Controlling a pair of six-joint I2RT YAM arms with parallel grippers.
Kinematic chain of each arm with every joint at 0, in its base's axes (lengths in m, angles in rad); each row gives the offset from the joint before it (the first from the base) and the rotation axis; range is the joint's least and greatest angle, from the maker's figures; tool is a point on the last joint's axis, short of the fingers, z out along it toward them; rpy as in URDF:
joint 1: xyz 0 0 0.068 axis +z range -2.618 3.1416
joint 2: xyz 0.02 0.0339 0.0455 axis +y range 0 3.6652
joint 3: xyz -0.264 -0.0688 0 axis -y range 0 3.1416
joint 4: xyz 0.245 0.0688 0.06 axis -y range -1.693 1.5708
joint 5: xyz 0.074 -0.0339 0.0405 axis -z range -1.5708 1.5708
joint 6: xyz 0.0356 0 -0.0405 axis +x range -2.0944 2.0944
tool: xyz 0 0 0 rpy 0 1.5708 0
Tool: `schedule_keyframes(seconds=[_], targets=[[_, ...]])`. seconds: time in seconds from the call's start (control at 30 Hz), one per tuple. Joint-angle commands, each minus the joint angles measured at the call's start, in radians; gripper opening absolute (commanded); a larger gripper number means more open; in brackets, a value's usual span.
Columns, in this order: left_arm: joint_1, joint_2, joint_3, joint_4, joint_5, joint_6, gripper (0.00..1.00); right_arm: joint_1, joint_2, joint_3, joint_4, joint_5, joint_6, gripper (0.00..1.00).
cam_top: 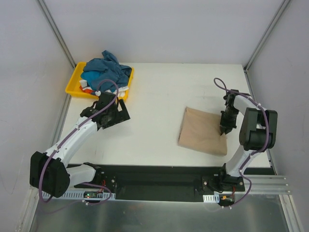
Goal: Fold and stack the t-shirts
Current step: Put the neatly folded tshirt into the corner of the board with the right arm
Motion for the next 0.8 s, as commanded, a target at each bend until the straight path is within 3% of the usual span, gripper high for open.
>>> schedule_keyframes(seconds=[0.0, 0.27, 0.5, 0.63, 0.77], targets=[[0.024, 0.018, 0.028, -0.005, -0.019, 0.037, 0.99, -0.043, -0.042, -0.008, -0.102, 0.190, -0.093, 0.01], [0.087, 0.028, 0.029, 0.038, 0.009, 0.063, 0.99, -0.145, 0.018, 0.055, -0.120, 0.393, -0.226, 0.03], [0.147, 0.004, 0.020, 0.070, 0.009, 0.074, 0.99, -0.244, 0.139, 0.239, -0.062, 0.555, -0.389, 0.04], [0.172, 0.007, 0.017, 0.078, 0.015, 0.073, 1.00, -0.278, 0.168, 0.303, -0.076, 0.516, -0.396, 0.03], [0.184, 0.030, 0.037, 0.078, 0.021, 0.073, 0.99, -0.292, 0.176, 0.299, -0.057, 0.527, -0.416, 0.10]])
